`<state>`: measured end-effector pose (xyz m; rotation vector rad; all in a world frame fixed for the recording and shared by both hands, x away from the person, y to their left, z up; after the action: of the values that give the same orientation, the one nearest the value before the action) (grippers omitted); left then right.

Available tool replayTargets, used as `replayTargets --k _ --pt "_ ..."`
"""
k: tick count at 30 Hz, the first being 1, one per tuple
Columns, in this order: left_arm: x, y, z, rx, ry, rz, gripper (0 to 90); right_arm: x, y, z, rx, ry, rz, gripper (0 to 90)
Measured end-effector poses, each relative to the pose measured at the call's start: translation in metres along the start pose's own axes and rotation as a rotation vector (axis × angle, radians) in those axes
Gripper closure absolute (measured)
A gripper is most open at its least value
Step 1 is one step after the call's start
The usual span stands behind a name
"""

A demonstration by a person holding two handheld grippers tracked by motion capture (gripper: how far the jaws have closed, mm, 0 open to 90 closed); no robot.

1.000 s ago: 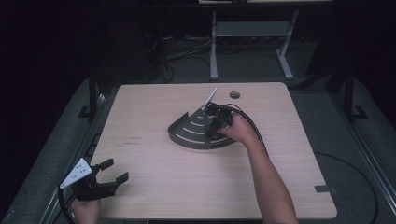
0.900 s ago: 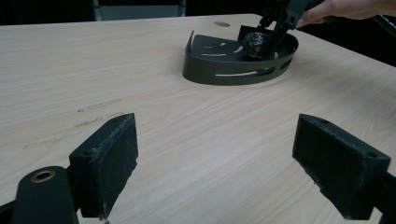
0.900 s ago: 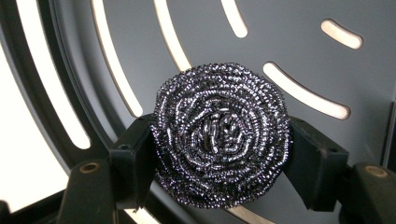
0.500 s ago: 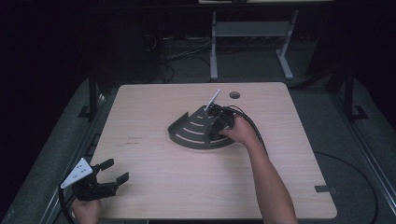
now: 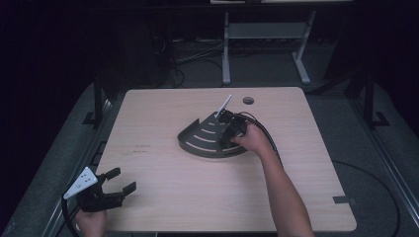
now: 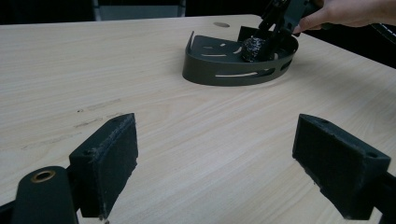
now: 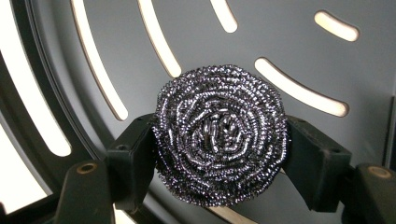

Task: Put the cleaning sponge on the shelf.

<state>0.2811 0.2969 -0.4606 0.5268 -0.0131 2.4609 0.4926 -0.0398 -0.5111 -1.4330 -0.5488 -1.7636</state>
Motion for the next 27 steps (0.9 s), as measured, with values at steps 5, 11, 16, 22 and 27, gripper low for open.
replayTargets --k 5,11,16,22,27 --pt "-0.0009 0.0006 0.0002 -0.001 -0.001 -0.002 13.4 0.0018 0.0007 0.0002 0.001 0.009 -0.002 29.2" --pt "-0.0009 0.0005 0.0001 0.005 0.001 -0.001 13.4 0.005 0.0008 0.0007 -0.001 0.02 -0.005 28.3" --pt "-0.0014 0.0004 0.0005 0.004 0.0 0.0 13.4 0.0055 0.0011 0.0008 -0.001 0.022 -0.004 27.8" --pt "-0.0015 0.001 0.0002 0.003 -0.001 -0.002 13.4 0.0053 0.0015 0.0007 -0.005 0.024 -0.003 23.2" --pt "-0.0009 0.0001 0.0001 0.003 0.0 -0.001 13.5 0.007 -0.0003 0.0019 0.002 0.034 0.005 20.2"
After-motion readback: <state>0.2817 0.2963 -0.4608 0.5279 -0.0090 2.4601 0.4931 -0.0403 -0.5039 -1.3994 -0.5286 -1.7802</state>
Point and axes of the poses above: each handheld gripper's, and its own axes: x roughly backward along the jaws, z roughly out of its top, y roughly to its right, the point moved 8 cm from there along -x, roughly forward along the jaws, and after that the axes turned 3 degrees about z, right-handed, at the moved point
